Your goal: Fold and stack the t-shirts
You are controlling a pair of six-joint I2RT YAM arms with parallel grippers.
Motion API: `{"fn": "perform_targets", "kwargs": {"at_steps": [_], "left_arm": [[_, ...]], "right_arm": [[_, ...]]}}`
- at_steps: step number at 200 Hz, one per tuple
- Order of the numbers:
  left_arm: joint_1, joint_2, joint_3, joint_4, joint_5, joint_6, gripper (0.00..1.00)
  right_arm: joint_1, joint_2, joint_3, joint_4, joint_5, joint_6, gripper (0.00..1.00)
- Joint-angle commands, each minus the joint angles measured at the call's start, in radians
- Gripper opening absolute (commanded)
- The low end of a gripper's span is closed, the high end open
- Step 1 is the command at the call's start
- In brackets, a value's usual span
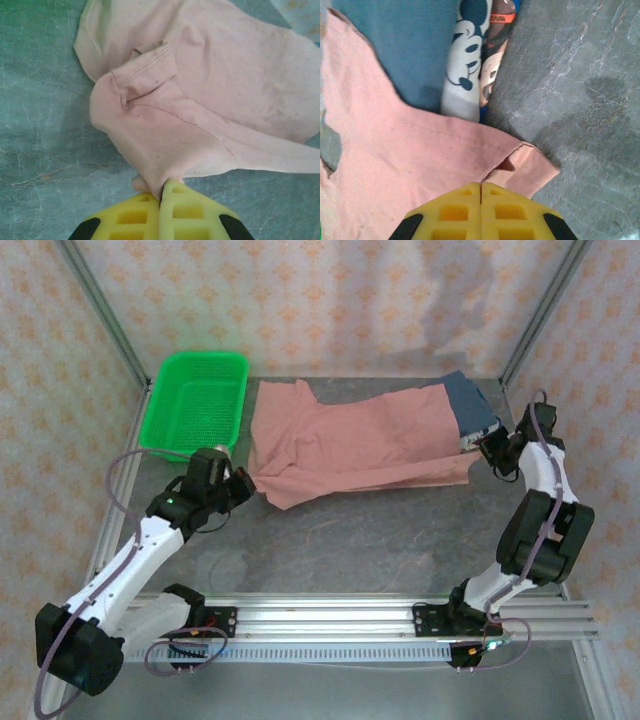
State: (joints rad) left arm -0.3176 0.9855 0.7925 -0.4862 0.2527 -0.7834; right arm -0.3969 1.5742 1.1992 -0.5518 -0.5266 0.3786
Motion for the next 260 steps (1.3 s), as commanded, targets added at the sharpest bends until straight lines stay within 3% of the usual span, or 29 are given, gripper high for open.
{"fn": "perform_targets", "kwargs": {"at_steps": [1,52,105,184,214,260], "left_arm": [[0.029,-0.034,0.032,-0.106,0.004,0.017,0.00],[0.047,-0.154,0.037,-0.219,0.030,-0.032,0.00],[0.049,-0.374,-0.120,-0.356,0.015,-0.146,0.00],[0.049,-0.766,-0.149,-0.862,-0.096,-0.383,0.00],[0.049,-0.789,-0.138,-0.932,-0.122,-0.398,0.00],[0.049,-0.706,-0.133,-0.930,-0.145,-0.357,0.00]], "right_arm": [[0.002,-0.079,0.003,-0.136,0.020,-0.022,0.00],[0.003,-0.345,-0.130,-0.329,0.067,0.005,0.00],[0.003,-0.530,-0.335,-0.451,0.138,0.069,0.00],[0.013,-0.663,-0.313,-0.679,0.296,0.080,0.00],[0.015,-0.704,-0.327,-0.709,0.328,0.084,0.00],[0.015,-0.714,-0.363,-0.710,0.341,0.101,0.00]]}}
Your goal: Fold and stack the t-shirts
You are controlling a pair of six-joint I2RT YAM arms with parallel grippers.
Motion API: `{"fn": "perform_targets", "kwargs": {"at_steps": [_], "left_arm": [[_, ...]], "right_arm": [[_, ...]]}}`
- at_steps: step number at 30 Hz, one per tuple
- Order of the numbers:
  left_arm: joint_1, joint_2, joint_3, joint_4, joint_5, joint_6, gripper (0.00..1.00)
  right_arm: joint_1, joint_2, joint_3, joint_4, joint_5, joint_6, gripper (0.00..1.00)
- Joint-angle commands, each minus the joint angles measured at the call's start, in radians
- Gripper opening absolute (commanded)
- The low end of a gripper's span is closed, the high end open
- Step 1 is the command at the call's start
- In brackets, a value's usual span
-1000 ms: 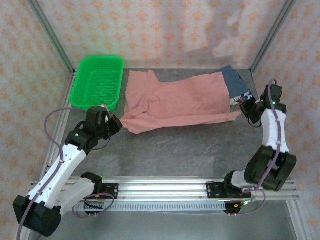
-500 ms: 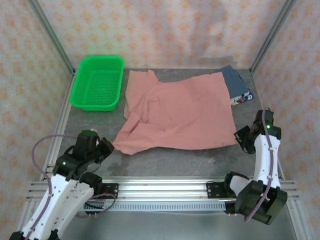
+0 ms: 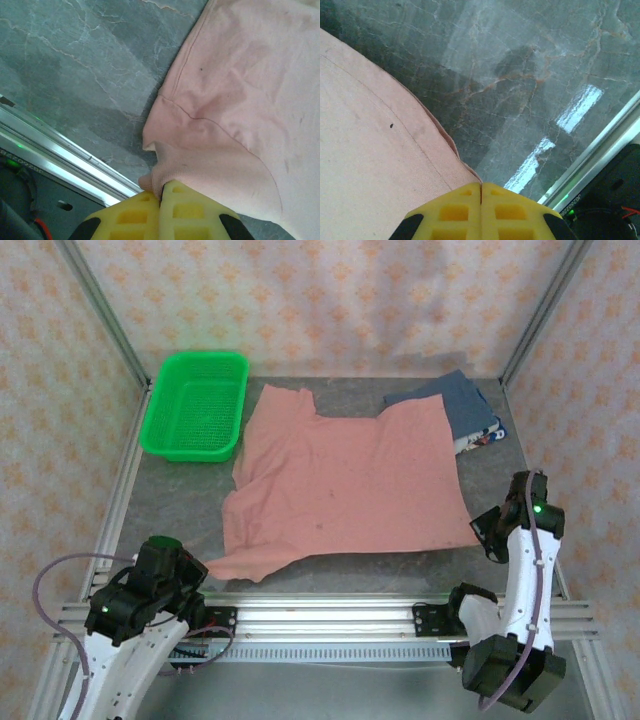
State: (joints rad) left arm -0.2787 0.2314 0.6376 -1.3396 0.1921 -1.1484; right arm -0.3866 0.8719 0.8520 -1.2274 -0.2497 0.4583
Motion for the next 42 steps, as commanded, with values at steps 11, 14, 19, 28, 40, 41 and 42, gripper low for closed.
{"fn": "perform_targets", "kwargs": {"at_steps": [11,14,19,28,40,41,42], "left_arm": [[0.010,0.262,0.025,0.138,-0.086,0.094,0.00],[0.010,0.350,0.051,0.215,-0.088,0.140,0.00],[0.010,0.500,0.106,0.328,-0.125,0.212,0.00],[0.038,0.740,0.207,0.460,-0.110,0.305,0.00],[0.083,0.887,0.298,0.522,-0.101,0.380,0.00],[0.086,0.902,0.306,0.524,-0.101,0.388,0.00],[0.087,0.916,0.314,0.526,-0.101,0.395,0.00]], "right_arm": [[0.032,0.140,-0.040,0.139,0.023,0.026,0.00],[0.031,0.209,-0.017,0.201,0.019,0.013,0.00],[0.036,0.306,0.069,0.254,0.008,-0.036,0.00],[0.049,0.481,0.195,0.308,-0.074,-0.093,0.00],[0.090,0.629,0.338,0.316,-0.122,-0.154,0.00],[0.094,0.641,0.350,0.316,-0.124,-0.157,0.00],[0.097,0.653,0.361,0.313,-0.127,-0.158,0.00]]}}
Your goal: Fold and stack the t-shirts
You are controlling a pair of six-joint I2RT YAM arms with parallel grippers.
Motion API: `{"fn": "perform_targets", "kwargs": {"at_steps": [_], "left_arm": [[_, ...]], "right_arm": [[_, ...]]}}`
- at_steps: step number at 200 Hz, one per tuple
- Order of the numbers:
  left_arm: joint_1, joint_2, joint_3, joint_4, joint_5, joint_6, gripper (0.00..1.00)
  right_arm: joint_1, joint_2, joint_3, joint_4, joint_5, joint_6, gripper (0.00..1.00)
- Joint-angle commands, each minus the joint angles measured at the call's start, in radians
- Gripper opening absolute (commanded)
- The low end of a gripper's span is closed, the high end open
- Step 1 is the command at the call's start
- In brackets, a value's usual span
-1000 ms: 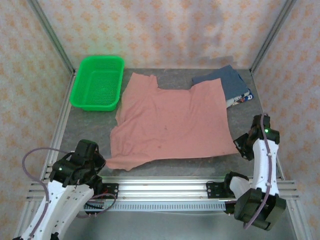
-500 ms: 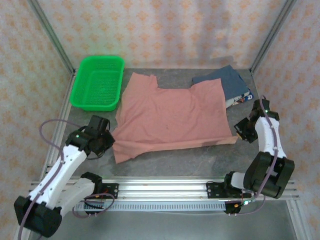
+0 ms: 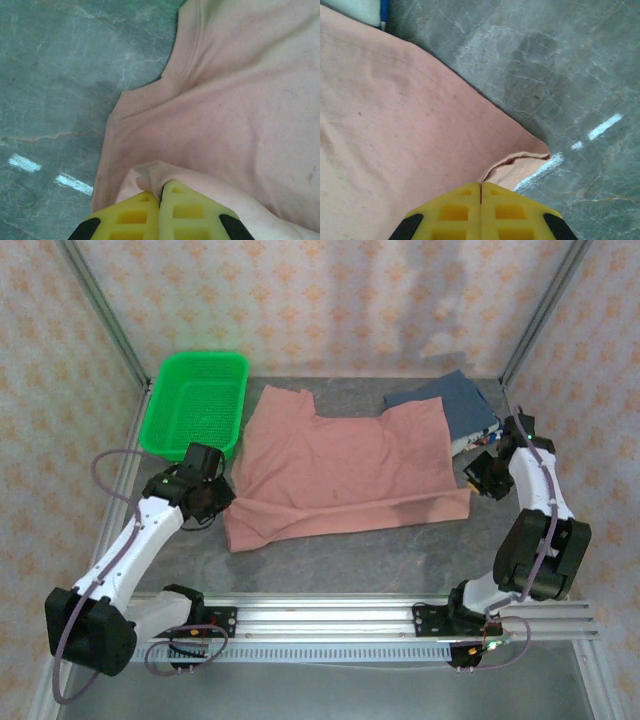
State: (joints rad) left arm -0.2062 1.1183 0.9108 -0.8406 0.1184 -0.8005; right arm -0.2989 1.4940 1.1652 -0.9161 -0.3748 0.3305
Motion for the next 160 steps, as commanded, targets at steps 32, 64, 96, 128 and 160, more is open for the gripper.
{"fn": "perform_targets", "kwargs": {"at_steps": [32,64,96,128,160], "left_arm": [[0.025,0.108,0.087,0.050,-0.034,0.089,0.00],[0.025,0.183,0.135,0.063,-0.046,0.127,0.00],[0.026,0.262,0.198,0.075,-0.037,0.175,0.00],[0.025,0.334,0.240,0.078,-0.043,0.214,0.00],[0.026,0.389,0.252,0.101,-0.040,0.217,0.00]], "right_arm": [[0.030,0.086,0.087,0.011,-0.001,-0.033,0.00],[0.040,0.133,0.109,0.022,0.007,-0.033,0.00],[0.042,0.171,0.135,0.028,0.008,-0.035,0.00],[0.041,0.210,0.157,0.032,0.010,-0.040,0.00],[0.042,0.247,0.173,0.045,-0.005,-0.039,0.01]]}}
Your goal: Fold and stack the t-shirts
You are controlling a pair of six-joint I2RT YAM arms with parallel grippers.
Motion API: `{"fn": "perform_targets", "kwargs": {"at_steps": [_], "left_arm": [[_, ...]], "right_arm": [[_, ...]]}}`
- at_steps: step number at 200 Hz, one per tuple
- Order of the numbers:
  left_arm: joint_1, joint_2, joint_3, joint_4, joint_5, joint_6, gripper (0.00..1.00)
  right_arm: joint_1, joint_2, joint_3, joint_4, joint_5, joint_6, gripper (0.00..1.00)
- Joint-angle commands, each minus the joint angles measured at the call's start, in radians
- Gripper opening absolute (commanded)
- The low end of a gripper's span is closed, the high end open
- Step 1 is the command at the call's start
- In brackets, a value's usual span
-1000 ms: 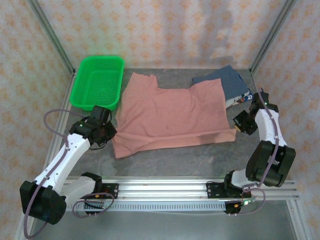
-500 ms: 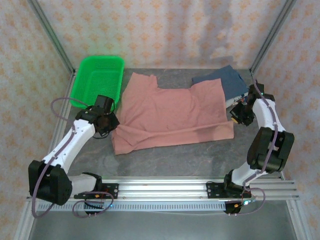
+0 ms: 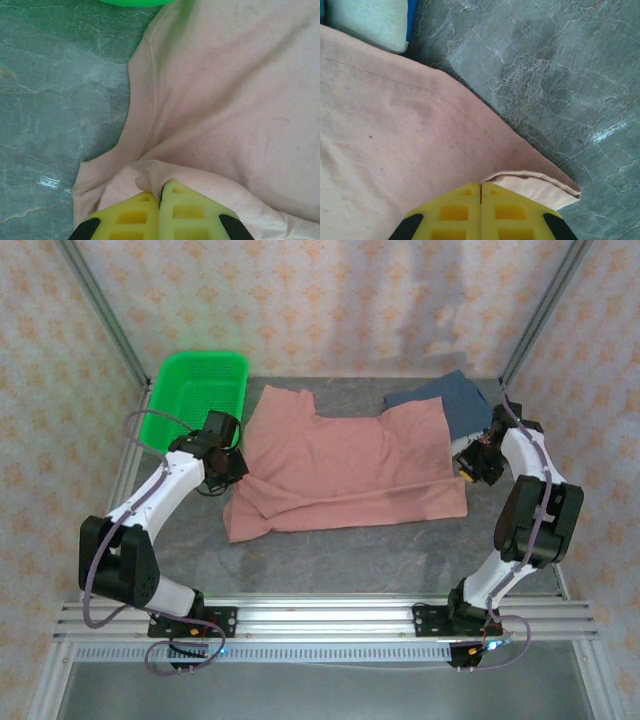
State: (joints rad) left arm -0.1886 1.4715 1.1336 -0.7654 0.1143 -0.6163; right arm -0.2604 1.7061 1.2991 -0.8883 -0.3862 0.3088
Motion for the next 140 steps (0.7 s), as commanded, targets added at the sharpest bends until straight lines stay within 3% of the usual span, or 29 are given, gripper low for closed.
{"fn": "perform_targets", "kwargs": {"at_steps": [1,42,117,135,140], "left_arm": [[0.008,0.037,0.029,0.027,-0.037,0.032,0.00],[0.008,0.087,0.045,0.090,-0.019,0.017,0.00],[0.008,0.263,0.237,0.055,0.017,0.054,0.00],[0.008,0.275,0.250,0.089,0.038,0.055,0.00],[0.009,0.273,0.250,0.105,0.049,0.055,0.04]], "right_arm": [[0.004,0.035,0.039,0.017,0.006,-0.018,0.01],[0.004,0.097,0.079,0.043,-0.018,-0.008,0.04],[0.004,0.243,0.211,0.028,-0.056,0.003,0.10],[0.004,0.252,0.215,0.051,-0.071,0.009,0.16],[0.004,0.253,0.215,0.058,-0.072,0.009,0.19]]}}
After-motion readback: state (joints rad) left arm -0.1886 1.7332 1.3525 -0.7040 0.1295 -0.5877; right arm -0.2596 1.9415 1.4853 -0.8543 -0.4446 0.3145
